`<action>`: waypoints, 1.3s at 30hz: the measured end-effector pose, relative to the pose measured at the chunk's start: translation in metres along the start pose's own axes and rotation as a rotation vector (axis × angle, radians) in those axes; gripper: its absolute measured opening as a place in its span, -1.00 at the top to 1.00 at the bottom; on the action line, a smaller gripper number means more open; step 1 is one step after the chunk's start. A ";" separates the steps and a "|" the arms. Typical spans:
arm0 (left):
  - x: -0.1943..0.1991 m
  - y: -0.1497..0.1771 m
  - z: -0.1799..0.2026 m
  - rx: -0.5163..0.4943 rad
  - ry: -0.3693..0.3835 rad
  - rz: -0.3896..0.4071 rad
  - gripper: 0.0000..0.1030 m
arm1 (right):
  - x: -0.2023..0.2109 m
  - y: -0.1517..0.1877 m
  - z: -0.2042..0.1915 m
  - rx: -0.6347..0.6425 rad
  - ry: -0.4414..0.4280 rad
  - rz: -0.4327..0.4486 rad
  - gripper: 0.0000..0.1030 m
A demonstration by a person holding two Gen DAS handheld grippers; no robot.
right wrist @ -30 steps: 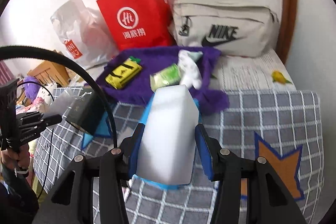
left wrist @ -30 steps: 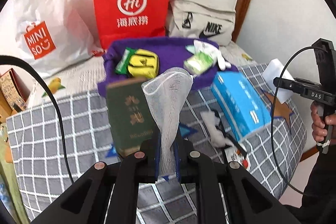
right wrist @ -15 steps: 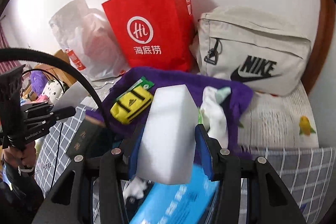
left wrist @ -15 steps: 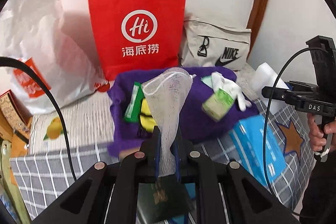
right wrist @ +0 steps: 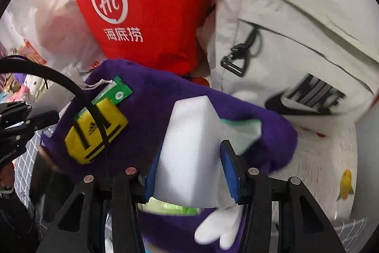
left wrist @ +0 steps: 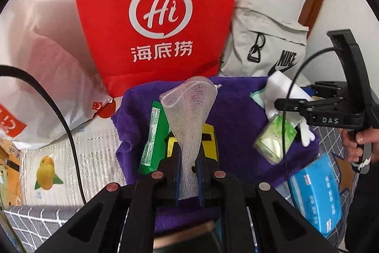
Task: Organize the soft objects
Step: 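Carry the sponge and mesh bag over the purple towel and open both grippers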
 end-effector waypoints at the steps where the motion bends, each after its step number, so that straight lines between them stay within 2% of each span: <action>1: -0.004 -0.001 -0.001 0.000 0.000 -0.006 0.79 | -0.007 -0.004 -0.002 0.014 -0.002 -0.009 0.06; 7: -0.023 -0.005 -0.006 -0.001 0.000 -0.048 0.78 | -0.042 -0.014 -0.006 0.039 0.012 -0.073 0.06; 11: -0.034 -0.006 -0.008 0.006 0.004 -0.076 0.78 | -0.046 -0.012 -0.010 0.070 0.022 -0.075 0.04; 16: -0.045 -0.011 -0.003 0.004 0.034 -0.096 0.78 | -0.038 -0.005 -0.013 0.084 -0.054 -0.074 -0.34; 20: -0.065 -0.016 0.002 0.031 0.082 -0.150 0.74 | -0.021 -0.001 -0.012 0.081 -0.074 -0.043 -0.39; 22: -0.071 -0.018 0.004 0.030 0.062 -0.167 0.74 | -0.010 0.001 -0.011 0.073 -0.084 -0.030 -0.44; 24: -0.075 -0.018 0.008 0.029 0.057 -0.177 0.61 | 0.000 0.005 -0.010 0.071 -0.084 -0.015 -0.46; 25: -0.076 -0.018 0.009 0.030 0.070 -0.177 0.40 | 0.007 0.008 -0.009 0.074 -0.080 -0.003 -0.46; 26: -0.075 -0.018 0.010 0.038 0.081 -0.179 0.10 | 0.013 0.009 -0.010 0.074 -0.077 0.006 -0.46; 27: -0.074 -0.018 0.010 0.048 0.086 -0.180 -0.05 | 0.017 0.009 -0.008 0.071 -0.074 0.014 -0.46; 28: -0.072 -0.017 0.011 0.050 0.087 -0.173 -0.31 | 0.021 0.010 -0.013 0.066 -0.072 0.025 -0.46; 29: -0.067 -0.017 0.012 0.042 0.085 -0.156 -0.44 | 0.030 0.015 -0.014 0.054 -0.074 0.039 -0.46; 34: -0.041 -0.011 0.013 0.025 0.013 -0.133 -0.45 | 0.068 0.042 -0.016 0.033 -0.070 0.082 -0.46; 39: -0.013 0.005 0.014 0.019 -0.018 -0.122 -0.45 | 0.092 0.071 -0.030 0.030 -0.063 0.101 -0.46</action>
Point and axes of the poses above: each gripper's, at about its wrist camera, not at the fingertips, and x roughly against the way its jaws point, z to its right, y to its underside, the point moved 3 cm from there along -x, roughly the way its jaws point, and after that the axes turned 5 degrees about -x, right-handed, at the moved point
